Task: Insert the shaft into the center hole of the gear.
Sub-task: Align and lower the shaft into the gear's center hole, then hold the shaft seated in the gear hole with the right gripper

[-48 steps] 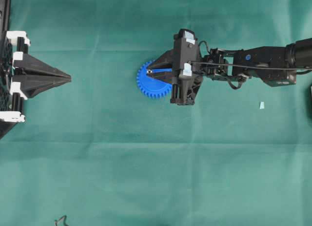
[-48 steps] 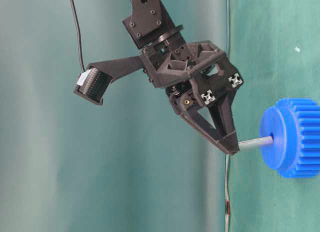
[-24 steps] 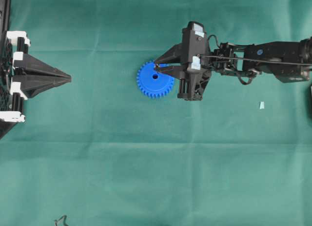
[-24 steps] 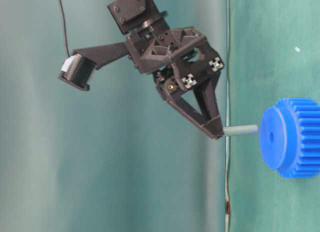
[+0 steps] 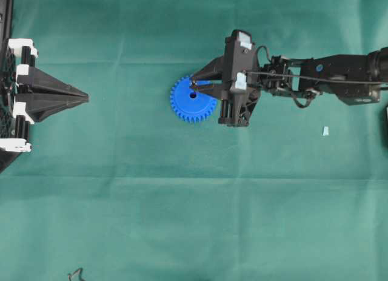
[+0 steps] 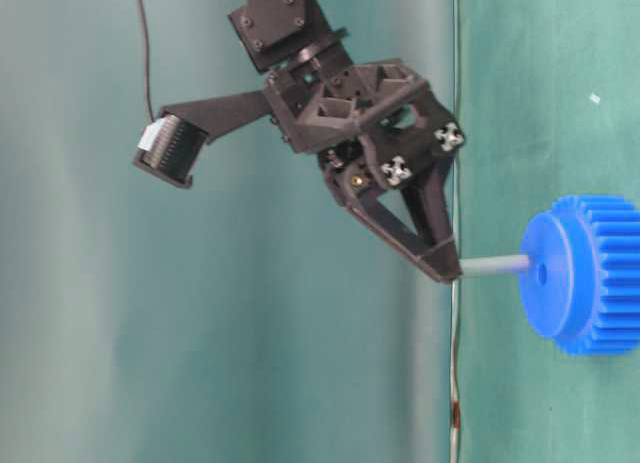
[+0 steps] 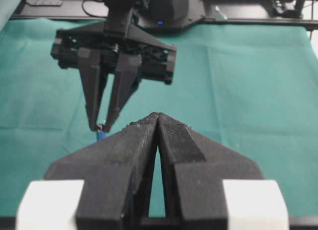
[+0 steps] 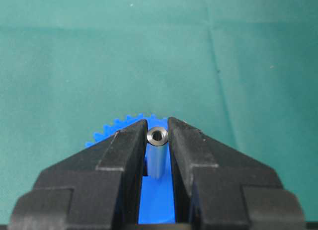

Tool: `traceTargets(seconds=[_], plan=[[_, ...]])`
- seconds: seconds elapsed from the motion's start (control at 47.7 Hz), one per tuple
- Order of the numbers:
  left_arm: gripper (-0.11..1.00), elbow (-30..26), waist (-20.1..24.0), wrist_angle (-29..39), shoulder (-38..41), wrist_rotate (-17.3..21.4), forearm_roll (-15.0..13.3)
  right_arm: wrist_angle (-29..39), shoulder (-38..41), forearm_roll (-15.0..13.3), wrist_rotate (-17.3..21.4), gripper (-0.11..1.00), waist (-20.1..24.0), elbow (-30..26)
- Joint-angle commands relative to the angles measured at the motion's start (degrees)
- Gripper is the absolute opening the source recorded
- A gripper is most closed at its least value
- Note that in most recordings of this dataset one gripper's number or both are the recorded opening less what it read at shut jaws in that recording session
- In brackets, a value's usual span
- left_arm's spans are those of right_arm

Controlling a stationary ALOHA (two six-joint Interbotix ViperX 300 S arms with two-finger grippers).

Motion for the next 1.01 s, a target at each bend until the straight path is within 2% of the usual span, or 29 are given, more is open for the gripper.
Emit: traceTargets(seconds=[0.0,0.461,0.985], plan=[[0.00,-1.41,0.09,-0.26,0.53,0.00,0.18,-0.88,-0.09,0.18,0.00,0.16,0.44,-1.49],[0.00,-1.32,0.09,-0.26,0.53,0.00,0.18,-3.60,0.35,0.26,0.09,0.16,0.53,-1.58],[0.00,-1.32,0.09,-0.26,0.53,0.00,0.18,-3.25,0.35,0.35,0.09,0.16,0.62,-1.05]])
